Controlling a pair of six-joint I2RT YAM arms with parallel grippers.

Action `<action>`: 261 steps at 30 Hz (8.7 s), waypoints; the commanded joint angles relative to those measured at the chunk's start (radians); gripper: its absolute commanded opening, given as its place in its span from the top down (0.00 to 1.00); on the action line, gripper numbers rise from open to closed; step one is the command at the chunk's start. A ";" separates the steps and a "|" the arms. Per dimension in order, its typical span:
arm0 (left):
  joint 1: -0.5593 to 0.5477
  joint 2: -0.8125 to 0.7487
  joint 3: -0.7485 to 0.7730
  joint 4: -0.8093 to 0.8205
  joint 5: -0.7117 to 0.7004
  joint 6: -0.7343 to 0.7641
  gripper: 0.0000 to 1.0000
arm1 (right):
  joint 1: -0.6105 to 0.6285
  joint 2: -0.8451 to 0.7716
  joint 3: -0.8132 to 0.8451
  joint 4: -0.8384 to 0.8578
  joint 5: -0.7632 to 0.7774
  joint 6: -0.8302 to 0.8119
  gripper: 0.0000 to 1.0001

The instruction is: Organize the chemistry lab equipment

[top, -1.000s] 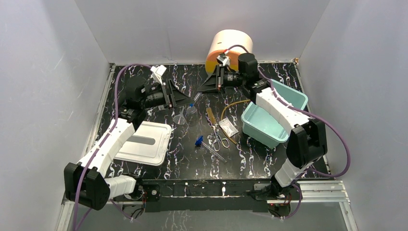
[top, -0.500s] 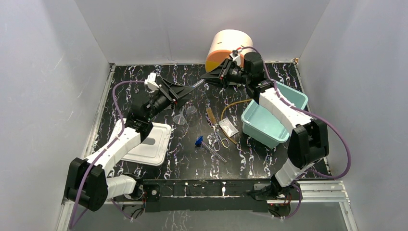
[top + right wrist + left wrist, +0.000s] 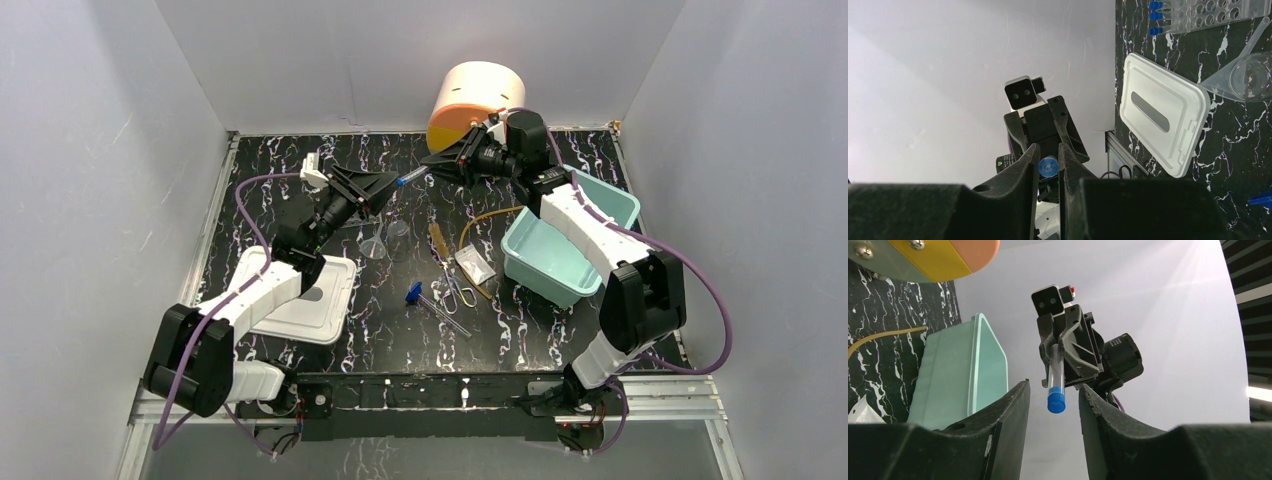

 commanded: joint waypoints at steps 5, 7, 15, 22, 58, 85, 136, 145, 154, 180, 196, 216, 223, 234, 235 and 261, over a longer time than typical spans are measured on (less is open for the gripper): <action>-0.006 0.000 0.004 0.110 0.042 -0.002 0.59 | 0.000 -0.015 0.021 0.018 0.012 0.012 0.76; -0.006 0.007 0.013 0.109 0.061 0.005 0.65 | 0.000 -0.011 0.025 0.017 0.017 0.010 0.76; -0.008 0.012 0.049 0.025 0.090 0.047 0.75 | 0.000 0.000 0.036 -0.003 0.025 -0.017 0.75; -0.007 -0.009 0.050 -0.014 0.063 0.075 0.80 | 0.000 -0.007 0.024 -0.005 0.031 -0.023 0.75; 0.072 0.241 0.822 -1.848 -0.285 0.826 0.91 | -0.006 -0.157 -0.005 -0.407 0.393 -0.560 0.29; 0.107 0.699 1.332 -2.061 -0.485 1.000 0.91 | -0.002 -0.172 -0.038 -0.417 0.406 -0.612 0.30; 0.096 0.841 1.383 -2.023 -0.573 1.148 0.92 | -0.002 -0.184 -0.074 -0.378 0.409 -0.613 0.30; 0.096 0.845 1.362 -2.015 -0.584 1.151 0.92 | -0.002 -0.181 -0.071 -0.379 0.411 -0.614 0.30; 0.095 0.835 1.357 -2.032 -0.539 1.151 0.92 | -0.002 -0.175 -0.067 -0.377 0.406 -0.618 0.30; 0.100 0.935 1.456 -2.029 -0.555 1.181 0.87 | 0.000 -0.202 -0.100 -0.335 0.364 -0.601 0.30; 0.100 0.922 1.450 -2.035 -0.563 1.181 0.77 | 0.001 -0.204 -0.103 -0.336 0.371 -0.605 0.30; 0.100 0.850 1.501 -2.042 -0.517 1.159 0.76 | 0.003 -0.209 -0.104 -0.344 0.374 -0.614 0.30; 0.100 0.689 1.386 -1.929 -0.417 1.114 0.67 | 0.015 -0.199 -0.075 -0.378 0.411 -0.697 0.31; 0.096 0.262 0.825 -1.548 -0.143 0.969 0.42 | 0.048 -0.195 -0.030 -0.507 0.503 -0.900 0.30; 0.095 0.234 0.785 -1.537 -0.133 0.962 0.41 | 0.049 -0.196 -0.029 -0.516 0.506 -0.916 0.29; 0.116 -0.083 0.449 -1.333 -0.294 0.655 0.13 | 0.561 -0.050 -0.307 -0.537 0.613 -1.159 0.27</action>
